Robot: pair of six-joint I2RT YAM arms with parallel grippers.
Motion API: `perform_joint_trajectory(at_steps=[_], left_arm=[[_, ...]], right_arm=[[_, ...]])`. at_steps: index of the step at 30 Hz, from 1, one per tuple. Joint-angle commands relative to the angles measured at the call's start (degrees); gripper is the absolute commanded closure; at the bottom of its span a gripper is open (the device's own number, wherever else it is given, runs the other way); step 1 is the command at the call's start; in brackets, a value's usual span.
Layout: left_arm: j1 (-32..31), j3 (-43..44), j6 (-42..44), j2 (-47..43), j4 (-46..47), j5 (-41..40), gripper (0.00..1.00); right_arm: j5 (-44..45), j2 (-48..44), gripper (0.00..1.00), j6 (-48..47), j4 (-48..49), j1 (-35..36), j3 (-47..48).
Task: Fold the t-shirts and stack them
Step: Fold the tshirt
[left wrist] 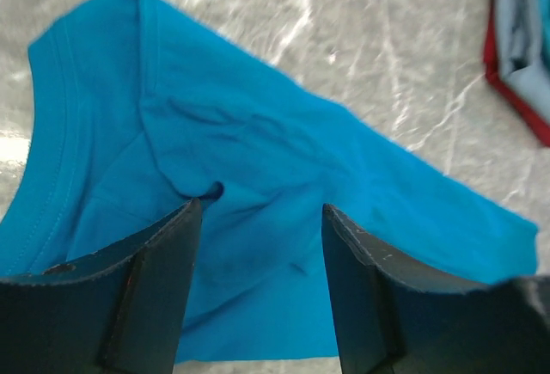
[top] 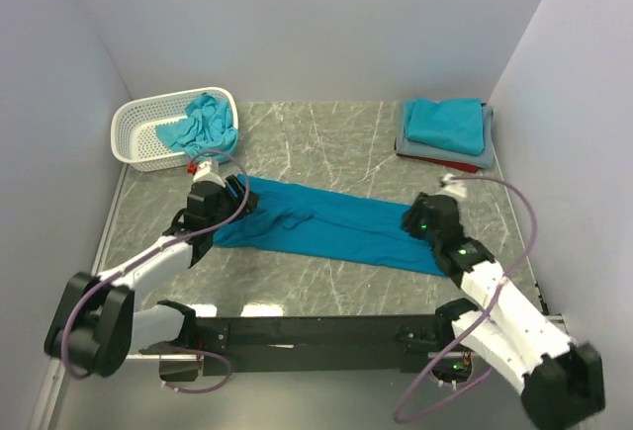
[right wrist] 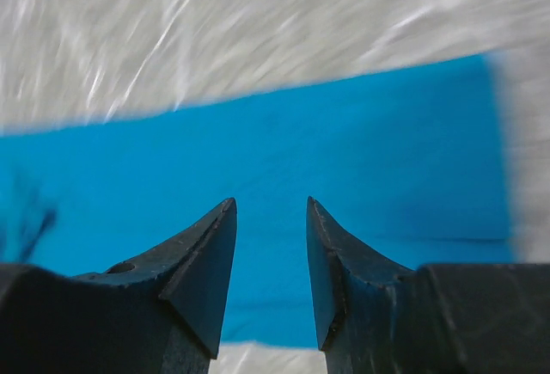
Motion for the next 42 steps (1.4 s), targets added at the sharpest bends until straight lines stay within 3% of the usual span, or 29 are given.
perform_joint_trajectory(at_steps=[1,3,7,11,17,29,42], left_arm=[[-0.04,0.85,1.17,4.18,6.45,2.44,0.37],[-0.04,1.73,1.35,5.95,6.81,1.92,0.37],[-0.13,2.52,2.58,9.46,6.54,-0.26,0.37],[0.22,2.70,3.02,11.67,7.16,-0.19,0.38],[0.92,2.26,3.37,12.81,7.16,-0.46,0.39],[1.89,1.47,3.55,12.55,7.60,0.24,0.39],[2.15,1.21,3.54,12.55,7.77,0.77,0.39]], right_arm=[[1.85,4.54,0.55,5.28,9.10,10.68,0.15],[5.79,10.66,0.55,6.69,10.86,19.44,2.43],[9.51,24.03,0.56,7.05,13.06,29.49,12.51],[8.28,41.41,0.57,6.00,13.77,34.43,23.34],[7.41,57.26,0.57,4.33,12.80,39.00,38.02],[5.12,65.45,0.58,5.12,11.40,40.85,43.75],[7.31,68.44,0.59,6.00,6.57,41.73,45.68]])
